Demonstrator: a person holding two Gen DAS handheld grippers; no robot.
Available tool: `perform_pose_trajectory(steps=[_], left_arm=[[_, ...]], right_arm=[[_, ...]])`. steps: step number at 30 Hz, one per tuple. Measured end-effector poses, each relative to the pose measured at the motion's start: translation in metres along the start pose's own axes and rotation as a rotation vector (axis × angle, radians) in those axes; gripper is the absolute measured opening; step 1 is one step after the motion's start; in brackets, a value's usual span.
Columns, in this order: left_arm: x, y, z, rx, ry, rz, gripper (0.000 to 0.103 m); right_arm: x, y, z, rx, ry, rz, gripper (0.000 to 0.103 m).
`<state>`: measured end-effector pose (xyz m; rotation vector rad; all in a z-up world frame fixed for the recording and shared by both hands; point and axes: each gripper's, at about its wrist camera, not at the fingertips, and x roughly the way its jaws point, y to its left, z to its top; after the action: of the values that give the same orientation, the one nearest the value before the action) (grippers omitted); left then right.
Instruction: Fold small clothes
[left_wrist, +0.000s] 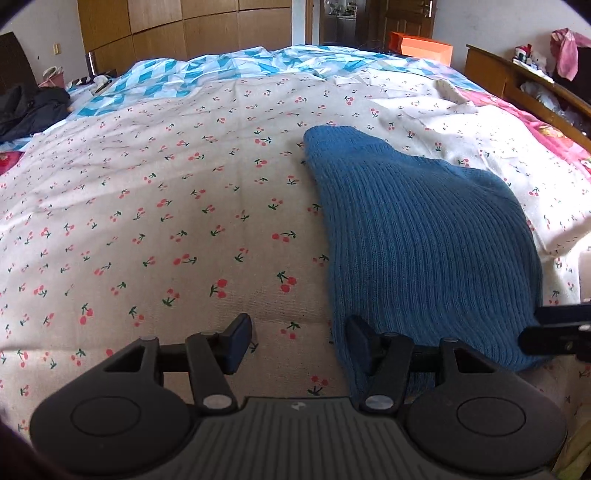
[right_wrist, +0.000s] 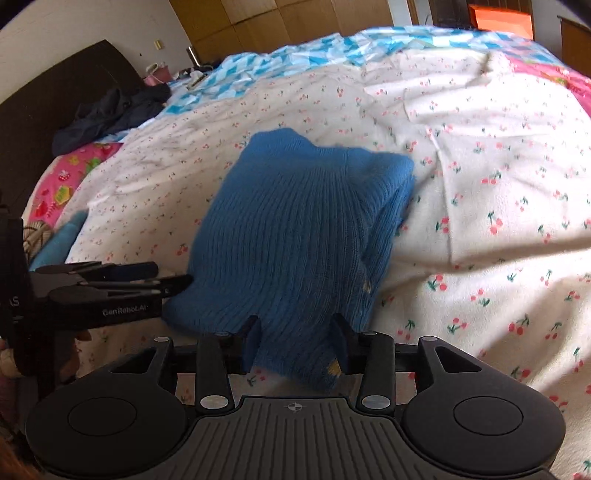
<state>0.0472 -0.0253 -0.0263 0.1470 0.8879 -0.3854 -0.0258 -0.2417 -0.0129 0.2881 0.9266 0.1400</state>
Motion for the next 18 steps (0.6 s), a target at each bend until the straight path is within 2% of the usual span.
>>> perform_pose_trajectory(steps=[3,8,14,18], left_arm=[[-0.01,0.001,-0.002,-0.039,-0.011,-0.011,0.061],[-0.024,-0.002,-0.009,-0.072,-0.015,-0.014,0.062],[-0.034,-0.008,-0.02,-0.071,-0.013,-0.012,0.068],[-0.039,-0.009,-0.026,-0.068,-0.012,-0.009,0.077]], right_arm=[[-0.004,0.006,-0.003,0.011,-0.019,-0.022,0.041],[-0.026,0.018,-0.002,0.043,-0.079,0.013,0.042],[-0.026,0.029,-0.012,0.039,-0.073,-0.022,0.045],[-0.025,0.033,-0.022,0.052,-0.066,-0.022,0.045]])
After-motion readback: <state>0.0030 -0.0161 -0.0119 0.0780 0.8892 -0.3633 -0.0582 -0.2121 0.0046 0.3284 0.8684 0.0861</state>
